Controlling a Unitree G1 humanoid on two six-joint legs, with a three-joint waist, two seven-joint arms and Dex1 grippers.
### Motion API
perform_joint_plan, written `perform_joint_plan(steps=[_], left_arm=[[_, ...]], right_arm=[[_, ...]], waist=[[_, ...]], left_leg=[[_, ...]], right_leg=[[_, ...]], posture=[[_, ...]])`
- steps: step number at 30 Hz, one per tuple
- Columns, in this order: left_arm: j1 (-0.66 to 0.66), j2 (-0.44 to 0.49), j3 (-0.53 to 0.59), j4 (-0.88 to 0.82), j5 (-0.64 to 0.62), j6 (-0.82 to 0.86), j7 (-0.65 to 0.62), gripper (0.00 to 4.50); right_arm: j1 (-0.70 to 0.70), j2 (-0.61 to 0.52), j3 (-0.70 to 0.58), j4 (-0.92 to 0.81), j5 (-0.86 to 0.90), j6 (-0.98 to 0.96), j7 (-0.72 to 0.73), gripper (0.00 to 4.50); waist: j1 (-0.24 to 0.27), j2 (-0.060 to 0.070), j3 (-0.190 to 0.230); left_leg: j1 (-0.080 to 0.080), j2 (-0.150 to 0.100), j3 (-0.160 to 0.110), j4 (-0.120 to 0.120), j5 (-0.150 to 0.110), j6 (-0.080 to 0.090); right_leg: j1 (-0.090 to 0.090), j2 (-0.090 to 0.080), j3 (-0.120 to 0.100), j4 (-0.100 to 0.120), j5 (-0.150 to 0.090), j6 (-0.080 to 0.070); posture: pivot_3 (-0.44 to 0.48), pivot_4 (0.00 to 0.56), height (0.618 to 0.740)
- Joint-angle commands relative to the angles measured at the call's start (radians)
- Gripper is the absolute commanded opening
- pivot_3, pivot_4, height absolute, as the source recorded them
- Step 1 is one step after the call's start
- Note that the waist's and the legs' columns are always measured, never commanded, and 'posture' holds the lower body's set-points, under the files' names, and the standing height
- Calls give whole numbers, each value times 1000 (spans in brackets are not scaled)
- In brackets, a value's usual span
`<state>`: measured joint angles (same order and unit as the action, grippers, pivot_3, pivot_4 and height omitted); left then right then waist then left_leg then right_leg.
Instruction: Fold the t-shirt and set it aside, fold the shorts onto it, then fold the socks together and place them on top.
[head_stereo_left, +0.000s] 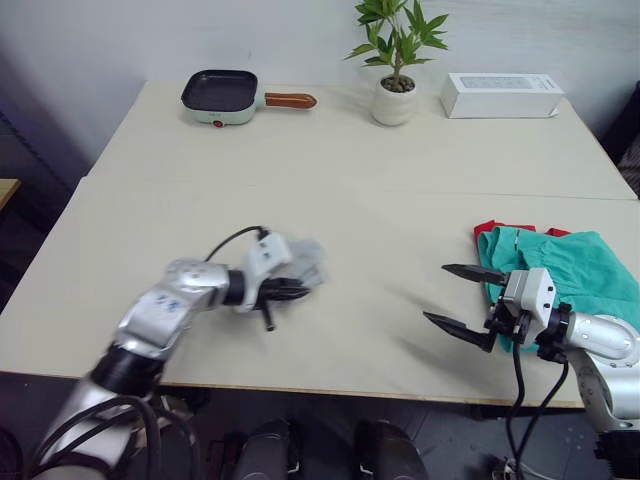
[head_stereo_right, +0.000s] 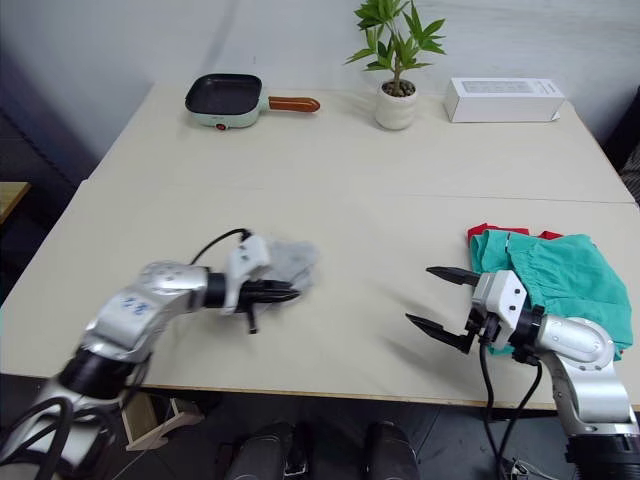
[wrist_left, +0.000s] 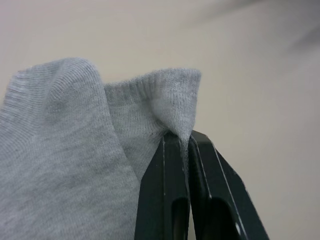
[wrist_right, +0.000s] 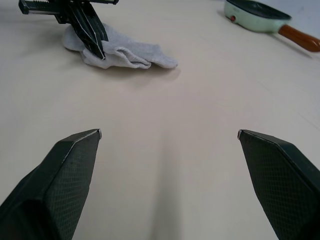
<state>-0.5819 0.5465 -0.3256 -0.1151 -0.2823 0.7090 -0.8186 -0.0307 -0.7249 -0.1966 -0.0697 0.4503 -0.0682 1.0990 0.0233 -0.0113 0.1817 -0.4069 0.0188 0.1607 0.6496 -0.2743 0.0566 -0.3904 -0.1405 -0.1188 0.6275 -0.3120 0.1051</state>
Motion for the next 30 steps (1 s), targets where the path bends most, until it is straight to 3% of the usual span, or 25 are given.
perform_joint_plan(steps=[1, 3, 4, 8, 13, 17, 22, 30], left_arm=[[-83, -132, -104, 45, 39, 9, 8, 50], [-99, -194, -136, 49, 48, 20, 13, 50], [-97, -209, -141, 43, 48, 23, 12, 515], [-70, -237, -118, 2, 18, 2, -8, 1576], [-21, -183, 12, -74, -71, -145, -128, 3065], [-15, -116, 130, -47, -123, -215, -198, 3065], [-77, -17, 164, 214, 14, -404, -197, 3065], [-177, -79, 113, 566, 151, -562, -193, 3065]], right_arm=[[35, -25, -45, -33, 15, 7, 6, 4500], [57, -31, -51, -57, 17, 26, -4, 4500], [65, -30, -55, -68, 19, 34, -13, 4500], [99, -26, -77, -135, 33, 75, -48, 4500], [121, -26, -60, -295, 93, 202, -95, 4500], [114, -31, -9, -387, 74, 292, -144, 4500], [113, -24, 92, -415, -54, 332, -220, 4500], [103, -2, 193, -310, -186, 255, -231, 4500]], waist=[[0, 0, 0], [-2, -1, 0], [-4, -1, 0], [-12, -1, 0], [-13, 0, 0], [-14, 0, 0], [-11, 0, 0], [1, -1, 0]], left_leg=[[0, 0, 0, 1, 0, 0], [0, 0, 0, 2, 1, 1], [0, 1, 1, 2, 1, 1], [0, 3, 0, 2, 2, 0], [0, 3, -2, 2, 2, -1], [0, 3, -3, 2, 2, -1], [0, 2, -4, 2, 2, -1], [-4, -3, -4, 4, -1, 4]], right_leg=[[0, 0, 0, 0, 0, 0], [1, 0, 2, 0, 1, 1], [1, -1, 3, 0, 1, 1], [1, -4, 5, 0, 1, 1], [1, -5, 4, 0, 0, 1], [2, -6, 3, 0, 0, 1], [2, -7, 2, -1, 0, 0], [0, -8, -1, -1, 2, 3]], posture=[[0, 150, 740], [0, 150, 740], [0, 150, 740], [0, 150, 740], [0, 150, 740], [0, 150, 740], [0, 150, 740], [0, 150, 740]])
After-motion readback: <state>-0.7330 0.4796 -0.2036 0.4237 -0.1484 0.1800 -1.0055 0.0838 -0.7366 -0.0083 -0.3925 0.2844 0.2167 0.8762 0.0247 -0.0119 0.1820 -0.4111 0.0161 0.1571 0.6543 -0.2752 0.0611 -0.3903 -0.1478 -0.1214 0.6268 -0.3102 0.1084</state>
